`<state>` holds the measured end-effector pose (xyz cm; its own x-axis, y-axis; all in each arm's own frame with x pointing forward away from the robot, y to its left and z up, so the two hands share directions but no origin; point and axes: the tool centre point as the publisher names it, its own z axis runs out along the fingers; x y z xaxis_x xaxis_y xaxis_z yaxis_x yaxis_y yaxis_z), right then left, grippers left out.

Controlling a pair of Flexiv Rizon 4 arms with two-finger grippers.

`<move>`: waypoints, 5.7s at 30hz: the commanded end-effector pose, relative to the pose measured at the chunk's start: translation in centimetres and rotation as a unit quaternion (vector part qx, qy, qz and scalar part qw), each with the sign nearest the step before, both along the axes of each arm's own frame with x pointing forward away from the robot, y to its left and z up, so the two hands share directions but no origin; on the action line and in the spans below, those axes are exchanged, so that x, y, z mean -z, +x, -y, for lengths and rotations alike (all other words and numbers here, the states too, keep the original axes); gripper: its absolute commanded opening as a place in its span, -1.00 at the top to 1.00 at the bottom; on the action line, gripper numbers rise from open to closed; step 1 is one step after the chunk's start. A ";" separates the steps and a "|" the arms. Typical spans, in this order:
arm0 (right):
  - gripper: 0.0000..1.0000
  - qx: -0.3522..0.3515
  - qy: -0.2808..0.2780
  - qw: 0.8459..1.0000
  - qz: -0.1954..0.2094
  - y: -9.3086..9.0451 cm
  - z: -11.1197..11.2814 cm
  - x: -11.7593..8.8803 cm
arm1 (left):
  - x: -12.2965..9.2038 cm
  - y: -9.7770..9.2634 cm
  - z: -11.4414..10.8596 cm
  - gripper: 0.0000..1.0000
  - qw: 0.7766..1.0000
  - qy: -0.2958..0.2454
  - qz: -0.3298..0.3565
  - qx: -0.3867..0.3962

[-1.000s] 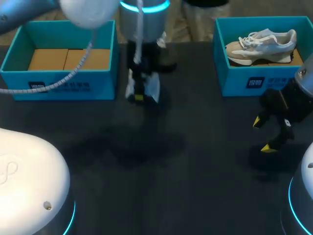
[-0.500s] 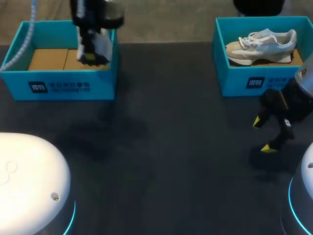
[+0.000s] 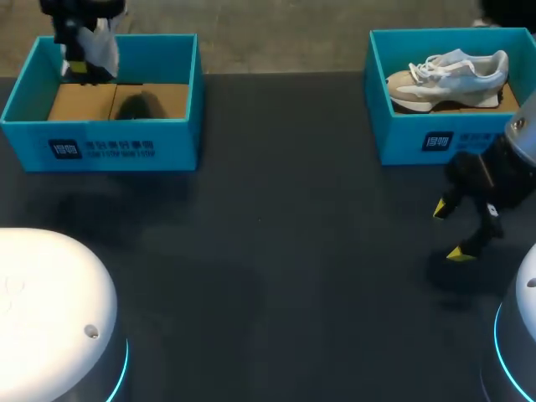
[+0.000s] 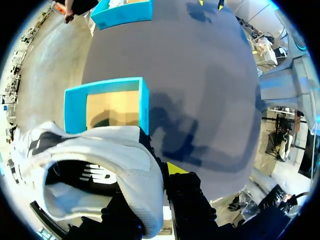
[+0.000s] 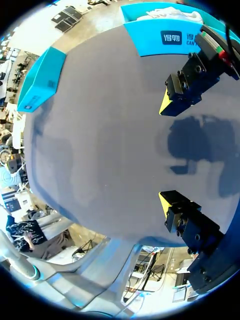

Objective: Take the shoe out of the shoebox, open the shoe tongue, remove and reinsert the insole, then place the shoe into the shoebox

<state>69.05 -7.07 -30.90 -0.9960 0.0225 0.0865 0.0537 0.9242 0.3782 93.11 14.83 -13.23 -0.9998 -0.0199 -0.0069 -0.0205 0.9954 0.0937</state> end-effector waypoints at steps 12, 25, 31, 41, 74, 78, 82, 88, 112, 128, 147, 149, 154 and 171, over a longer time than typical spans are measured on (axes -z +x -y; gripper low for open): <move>-1.00 0.000 -0.001 1.000 0.001 -0.1 0.0 0.0 | -0.4 0.5 -0.8 1.00 1.000 -0.011 -0.007 0.000; -1.00 0.000 -0.001 1.000 0.001 -0.1 0.0 0.0 | 1.4 8.9 -8.2 1.00 0.998 -0.057 -0.039 -0.001; -1.00 0.000 -0.001 1.000 0.001 -0.1 0.0 0.0 | 2.1 10.4 -9.4 1.00 0.997 -0.046 -0.048 0.033; -1.00 0.000 -0.001 1.000 0.001 -0.1 0.0 0.0 | 2.7 9.0 -10.2 1.00 0.957 0.006 0.004 0.291; -1.00 0.000 -0.001 1.000 0.001 -0.1 0.0 0.0 | 4.3 12.5 -16.3 1.00 0.787 0.021 0.039 0.616; -1.00 0.000 -0.001 1.000 0.001 -0.1 0.0 0.0 | 5.1 13.0 -16.6 1.00 0.774 0.037 0.012 0.633; -1.00 0.000 -0.001 1.000 0.001 -0.1 0.0 0.0 | 5.1 13.0 -16.6 1.00 0.774 0.037 0.012 0.633; -1.00 0.000 -0.001 1.000 0.001 -0.1 0.0 0.0 | 5.5 13.8 -16.2 1.00 0.760 0.035 0.021 0.648; -1.00 0.000 -0.001 1.000 0.001 -0.1 0.0 0.0 | 11.1 14.7 -14.8 1.00 0.653 0.083 -0.010 0.753; -1.00 0.000 -0.001 1.000 0.001 -0.1 0.0 0.0 | 13.8 15.1 -15.9 1.00 0.672 0.083 -0.039 0.735; -1.00 0.000 -0.001 1.000 0.001 -0.1 0.0 0.0 | 16.4 14.6 -16.2 1.00 0.676 0.080 -0.063 0.730; -1.00 0.000 -0.001 1.000 0.001 -0.1 0.0 0.0 | 16.5 14.5 -16.1 1.00 0.676 0.076 -0.065 0.730; -1.00 0.000 -0.001 1.000 0.001 -0.1 0.0 0.0 | 17.1 14.1 -16.1 1.00 0.677 0.073 -0.071 0.729; -1.00 0.000 -0.001 1.000 0.001 -0.1 0.0 0.0 | 19.5 12.7 -16.4 1.00 0.696 0.052 -0.099 0.709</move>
<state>69.04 -7.07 -30.90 -0.9960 0.0225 0.0864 0.0537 0.9242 0.3782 105.59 31.01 -32.65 0.0103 0.9780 0.2082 0.9992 -0.0180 0.0349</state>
